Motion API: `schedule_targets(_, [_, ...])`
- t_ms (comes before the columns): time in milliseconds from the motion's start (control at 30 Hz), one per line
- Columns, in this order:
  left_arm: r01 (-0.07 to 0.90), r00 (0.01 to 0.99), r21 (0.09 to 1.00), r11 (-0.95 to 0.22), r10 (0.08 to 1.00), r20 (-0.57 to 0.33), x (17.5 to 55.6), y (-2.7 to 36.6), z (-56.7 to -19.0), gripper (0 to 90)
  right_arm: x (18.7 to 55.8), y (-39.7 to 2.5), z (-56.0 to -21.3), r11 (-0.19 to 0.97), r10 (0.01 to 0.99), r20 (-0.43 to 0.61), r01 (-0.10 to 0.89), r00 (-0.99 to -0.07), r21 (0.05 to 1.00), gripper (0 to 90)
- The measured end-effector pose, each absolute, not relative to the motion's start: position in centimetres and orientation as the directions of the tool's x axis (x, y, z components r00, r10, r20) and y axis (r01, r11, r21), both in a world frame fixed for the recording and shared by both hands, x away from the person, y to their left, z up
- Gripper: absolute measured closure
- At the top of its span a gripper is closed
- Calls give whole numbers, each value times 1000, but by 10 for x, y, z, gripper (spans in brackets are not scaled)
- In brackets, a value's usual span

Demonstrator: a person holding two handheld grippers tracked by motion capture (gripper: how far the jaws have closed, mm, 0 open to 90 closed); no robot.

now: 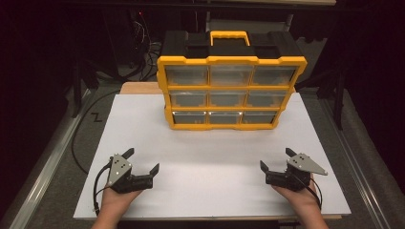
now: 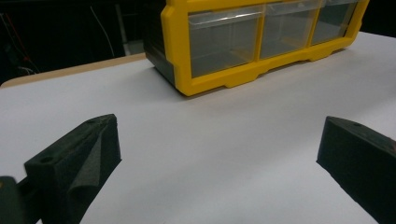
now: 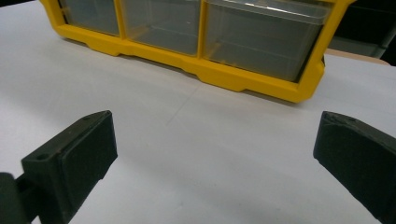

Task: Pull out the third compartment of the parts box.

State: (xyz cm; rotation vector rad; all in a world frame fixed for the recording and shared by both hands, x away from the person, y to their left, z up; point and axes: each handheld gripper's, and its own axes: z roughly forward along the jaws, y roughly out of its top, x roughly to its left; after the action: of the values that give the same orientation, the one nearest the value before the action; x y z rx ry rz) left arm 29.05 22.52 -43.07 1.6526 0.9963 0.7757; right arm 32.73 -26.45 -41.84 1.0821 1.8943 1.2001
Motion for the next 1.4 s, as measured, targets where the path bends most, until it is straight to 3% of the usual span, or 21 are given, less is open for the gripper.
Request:
schedule_targets(567, [279, 413, 954, -108, 911, -17, 295, 230, -433, 5, 346, -260, -422, 257, 901, -111, 309, -420, 916, 10])
schedule_targets(867, [284, 430, 949, -134, 903, -1, 296, 227, -436, 5, 376, -257, -427, 246, 915, -92, 364, -392, 898, 11])
schedule_targets(1033, [284, 425, 949, -137, 905, 3, 296, 226, -436, 5, 390, -256, -424, 222, 932, -94, 347, -351, 911, 11])
schedule_targets(1400, [306, 414, 942, -135, 910, -4, 300, 225, -439, 5, 413, -248, -422, 281, 924, -158, 338, -349, 898, 12])
